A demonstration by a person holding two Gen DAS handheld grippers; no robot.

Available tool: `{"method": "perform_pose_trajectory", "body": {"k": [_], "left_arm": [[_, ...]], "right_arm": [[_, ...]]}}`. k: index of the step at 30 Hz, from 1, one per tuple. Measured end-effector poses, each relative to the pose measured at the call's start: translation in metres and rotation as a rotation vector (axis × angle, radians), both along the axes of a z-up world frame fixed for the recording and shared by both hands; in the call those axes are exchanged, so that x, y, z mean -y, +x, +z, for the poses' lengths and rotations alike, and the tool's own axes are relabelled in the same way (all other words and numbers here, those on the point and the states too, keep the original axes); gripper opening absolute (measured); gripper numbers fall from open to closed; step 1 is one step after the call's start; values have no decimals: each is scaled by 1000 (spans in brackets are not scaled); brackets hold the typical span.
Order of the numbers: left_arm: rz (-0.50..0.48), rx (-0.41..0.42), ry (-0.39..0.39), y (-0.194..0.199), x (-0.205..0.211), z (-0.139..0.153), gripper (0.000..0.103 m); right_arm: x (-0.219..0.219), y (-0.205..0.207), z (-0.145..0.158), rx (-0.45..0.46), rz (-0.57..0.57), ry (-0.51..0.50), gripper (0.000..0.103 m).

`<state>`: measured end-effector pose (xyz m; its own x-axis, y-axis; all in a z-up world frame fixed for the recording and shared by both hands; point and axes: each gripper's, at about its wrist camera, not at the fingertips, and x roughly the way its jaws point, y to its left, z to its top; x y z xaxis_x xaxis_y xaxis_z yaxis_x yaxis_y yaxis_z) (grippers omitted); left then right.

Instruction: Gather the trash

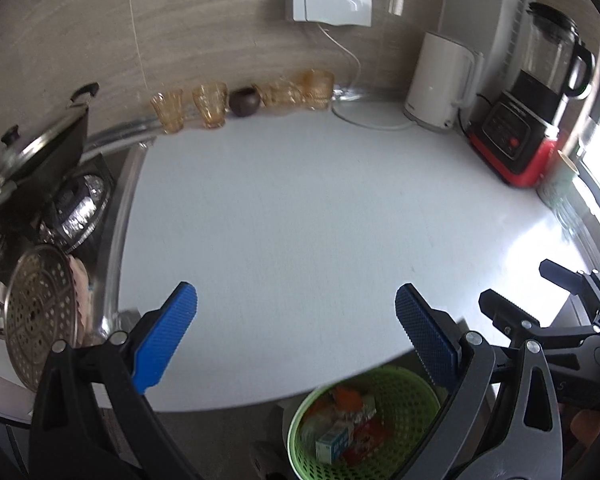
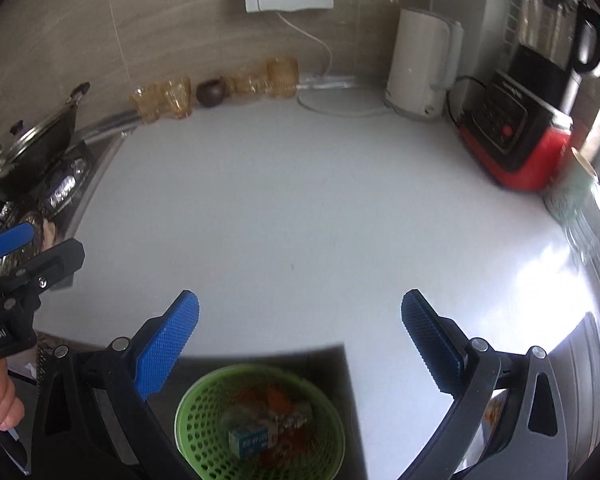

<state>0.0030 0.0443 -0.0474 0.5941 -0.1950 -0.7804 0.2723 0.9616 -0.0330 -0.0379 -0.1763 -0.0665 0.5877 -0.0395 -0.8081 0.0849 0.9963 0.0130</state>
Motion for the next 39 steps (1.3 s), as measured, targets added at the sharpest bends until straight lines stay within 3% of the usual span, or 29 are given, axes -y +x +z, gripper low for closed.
{"method": "perform_pose_trajectory", "body": {"k": [19, 39], "left_arm": [[120, 65, -3, 24, -6, 29, 95], [155, 84, -16, 19, -33, 40, 95]], "right_arm": [[-13, 56, 31, 76, 97, 31, 101], [-34, 52, 41, 96, 108, 51, 101]]}}
